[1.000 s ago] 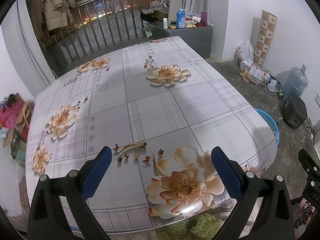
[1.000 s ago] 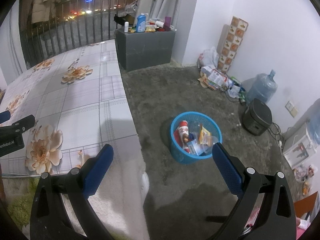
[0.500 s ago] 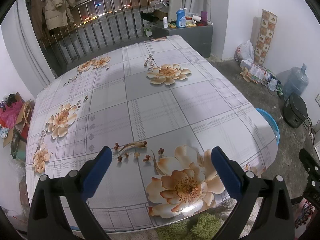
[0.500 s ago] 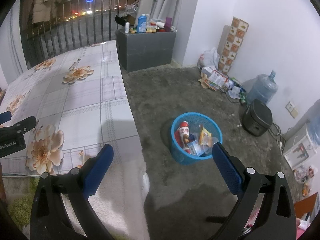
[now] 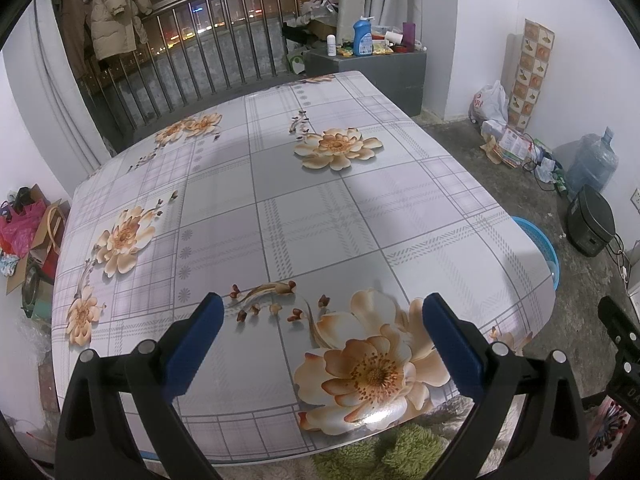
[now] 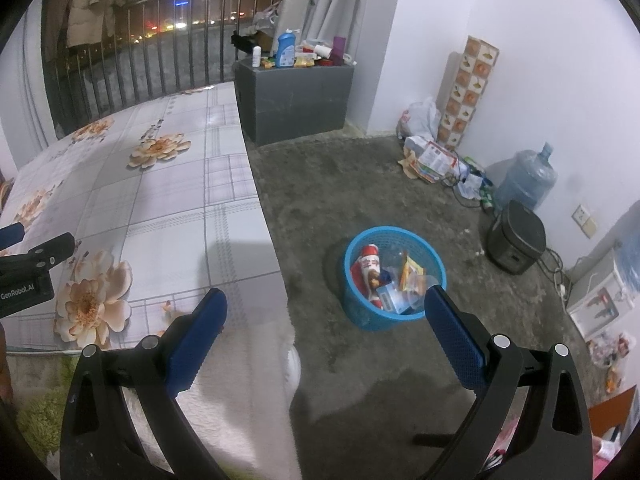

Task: Collect trash

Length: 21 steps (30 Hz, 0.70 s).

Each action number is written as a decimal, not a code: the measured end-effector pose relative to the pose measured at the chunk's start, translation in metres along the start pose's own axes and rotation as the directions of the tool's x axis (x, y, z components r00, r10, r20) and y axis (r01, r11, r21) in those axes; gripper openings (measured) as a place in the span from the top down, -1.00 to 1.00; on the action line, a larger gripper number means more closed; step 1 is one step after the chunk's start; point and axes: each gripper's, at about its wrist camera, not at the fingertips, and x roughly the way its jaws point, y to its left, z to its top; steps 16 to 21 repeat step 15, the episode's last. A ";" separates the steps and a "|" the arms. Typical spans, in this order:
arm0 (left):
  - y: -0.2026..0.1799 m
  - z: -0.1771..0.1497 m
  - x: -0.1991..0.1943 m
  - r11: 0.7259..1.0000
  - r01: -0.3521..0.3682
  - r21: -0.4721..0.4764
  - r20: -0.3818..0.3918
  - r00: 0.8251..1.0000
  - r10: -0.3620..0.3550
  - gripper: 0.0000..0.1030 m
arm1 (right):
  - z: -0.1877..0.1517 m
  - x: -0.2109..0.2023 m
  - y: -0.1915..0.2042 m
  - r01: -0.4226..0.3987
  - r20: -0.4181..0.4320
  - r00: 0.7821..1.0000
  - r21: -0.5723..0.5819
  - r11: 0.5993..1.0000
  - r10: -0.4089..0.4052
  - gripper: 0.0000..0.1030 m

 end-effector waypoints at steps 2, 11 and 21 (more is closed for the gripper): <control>0.000 0.000 0.000 1.000 0.000 0.000 -0.001 1.000 0.000 -0.89 | 0.001 0.000 0.001 0.000 0.000 1.000 -0.001 1.000 0.000 -0.84; 0.001 -0.003 0.001 1.000 0.005 0.003 -0.009 1.000 -0.005 -0.89 | 0.000 0.000 0.001 0.000 0.000 1.000 0.000 1.000 0.000 -0.84; 0.001 -0.005 0.002 1.000 0.006 0.005 -0.014 1.000 -0.006 -0.89 | 0.000 0.000 0.001 -0.001 0.001 1.000 0.001 1.000 0.001 -0.84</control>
